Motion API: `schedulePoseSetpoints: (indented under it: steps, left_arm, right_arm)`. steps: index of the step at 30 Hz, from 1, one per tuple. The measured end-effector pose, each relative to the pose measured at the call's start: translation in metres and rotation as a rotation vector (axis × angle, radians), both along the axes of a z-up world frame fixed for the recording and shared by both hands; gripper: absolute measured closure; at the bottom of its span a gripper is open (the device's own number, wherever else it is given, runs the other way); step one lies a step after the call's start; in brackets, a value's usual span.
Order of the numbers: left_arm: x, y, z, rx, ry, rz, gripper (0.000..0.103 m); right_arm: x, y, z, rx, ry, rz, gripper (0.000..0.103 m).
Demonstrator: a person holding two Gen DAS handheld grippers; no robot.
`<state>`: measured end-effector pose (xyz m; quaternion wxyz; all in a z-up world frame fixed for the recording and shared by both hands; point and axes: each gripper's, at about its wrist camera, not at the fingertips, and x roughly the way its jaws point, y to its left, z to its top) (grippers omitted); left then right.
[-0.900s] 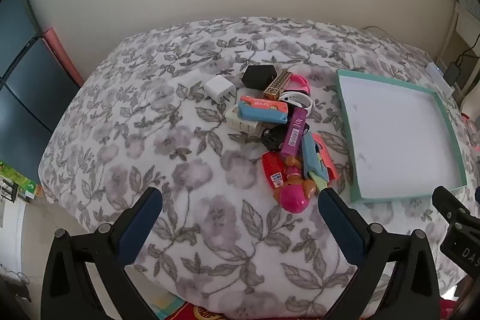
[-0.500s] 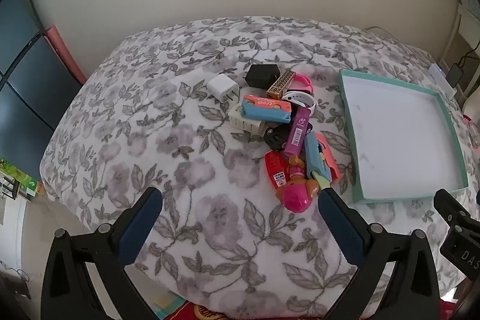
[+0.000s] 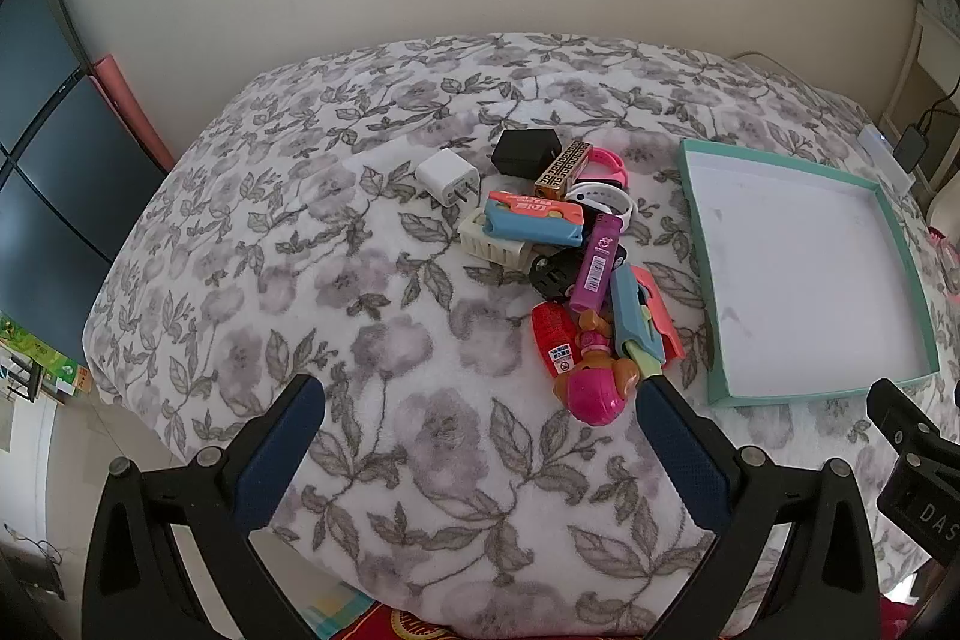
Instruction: Organize rigid objects
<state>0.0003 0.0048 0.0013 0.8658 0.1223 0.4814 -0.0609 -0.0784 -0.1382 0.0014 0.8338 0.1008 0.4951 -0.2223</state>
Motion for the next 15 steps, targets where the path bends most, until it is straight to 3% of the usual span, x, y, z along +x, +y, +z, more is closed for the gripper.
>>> schedulePoseSetpoints:
  steps: [15]
  left_arm:
    - [-0.0003, -0.0003, -0.0002, 0.001, -0.001, 0.001, 0.0]
  right_arm:
    - [0.0007, 0.0004, -0.0013, -0.003, 0.007, 0.002, 0.0]
